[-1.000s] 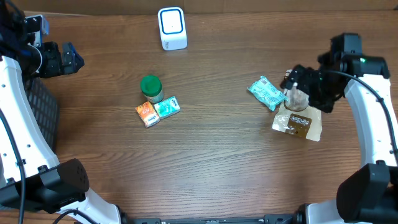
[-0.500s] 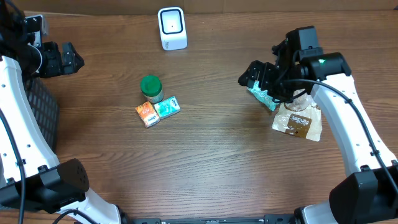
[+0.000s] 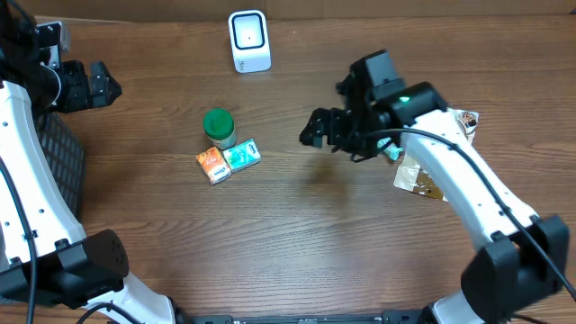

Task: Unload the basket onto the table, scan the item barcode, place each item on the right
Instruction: 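Reach the right gripper toward the Kleenex tissue pack at center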

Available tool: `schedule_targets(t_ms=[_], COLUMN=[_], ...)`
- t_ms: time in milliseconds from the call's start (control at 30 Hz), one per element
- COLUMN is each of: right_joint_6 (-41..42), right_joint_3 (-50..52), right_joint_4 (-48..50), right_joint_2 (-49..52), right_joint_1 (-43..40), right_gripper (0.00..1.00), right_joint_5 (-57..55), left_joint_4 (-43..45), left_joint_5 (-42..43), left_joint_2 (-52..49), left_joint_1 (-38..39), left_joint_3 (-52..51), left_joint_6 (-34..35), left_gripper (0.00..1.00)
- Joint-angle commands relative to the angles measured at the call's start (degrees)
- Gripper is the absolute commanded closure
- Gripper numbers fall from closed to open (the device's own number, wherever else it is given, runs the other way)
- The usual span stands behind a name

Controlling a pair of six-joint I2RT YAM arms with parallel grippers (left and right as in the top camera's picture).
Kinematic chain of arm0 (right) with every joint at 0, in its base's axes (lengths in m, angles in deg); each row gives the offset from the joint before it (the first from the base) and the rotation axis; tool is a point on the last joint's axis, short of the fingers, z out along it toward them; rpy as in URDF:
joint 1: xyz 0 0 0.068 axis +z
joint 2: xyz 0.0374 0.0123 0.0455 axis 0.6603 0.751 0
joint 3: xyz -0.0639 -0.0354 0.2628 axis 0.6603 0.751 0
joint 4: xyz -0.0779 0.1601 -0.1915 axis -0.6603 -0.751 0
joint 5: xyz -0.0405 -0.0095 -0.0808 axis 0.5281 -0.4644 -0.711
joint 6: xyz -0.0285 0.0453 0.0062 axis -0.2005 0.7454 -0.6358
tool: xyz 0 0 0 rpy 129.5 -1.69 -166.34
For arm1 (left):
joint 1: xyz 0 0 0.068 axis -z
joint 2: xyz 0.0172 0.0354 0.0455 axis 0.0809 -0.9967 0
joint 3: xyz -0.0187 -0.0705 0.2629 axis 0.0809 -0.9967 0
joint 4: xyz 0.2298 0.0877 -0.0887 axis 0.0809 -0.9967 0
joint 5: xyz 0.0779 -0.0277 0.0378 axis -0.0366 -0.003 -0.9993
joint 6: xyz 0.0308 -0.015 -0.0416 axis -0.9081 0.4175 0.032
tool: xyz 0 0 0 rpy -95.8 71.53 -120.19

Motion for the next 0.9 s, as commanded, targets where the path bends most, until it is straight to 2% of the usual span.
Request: schedule_targets(t_ms=[0,333,600,867], right_joint_6=[1.5,5.4,10.8,17.5], right_joint_3=[0.0,0.0,0.0,0.0], right_joint_4=[0.5,2.4,4.2,7.5], right_joint_2=[2.6,3.9,4.0,5.2], right_joint_1=[1.5,1.9,2.0,5.6], right_gripper=[0.07,0.09,0.25,0.29], right_joint_5=[-0.3,-0.3,-1.8,-5.3], left_joint_4=[0.1,0.1,0.1,0.1], left_joint_5=[-0.2,-0.2,-0.2,-0.2], left_joint_2=[0.8,0.8,0.8,0.8], left_joint_1=[0.2,0.2,0.2,0.2], left_joint_3=[0.9,0.9,0.9,0.9], left_joint_6=[-1.1,-1.1,-1.1,-1.1], left_gripper=[0.0,0.01,0.0,0.0])
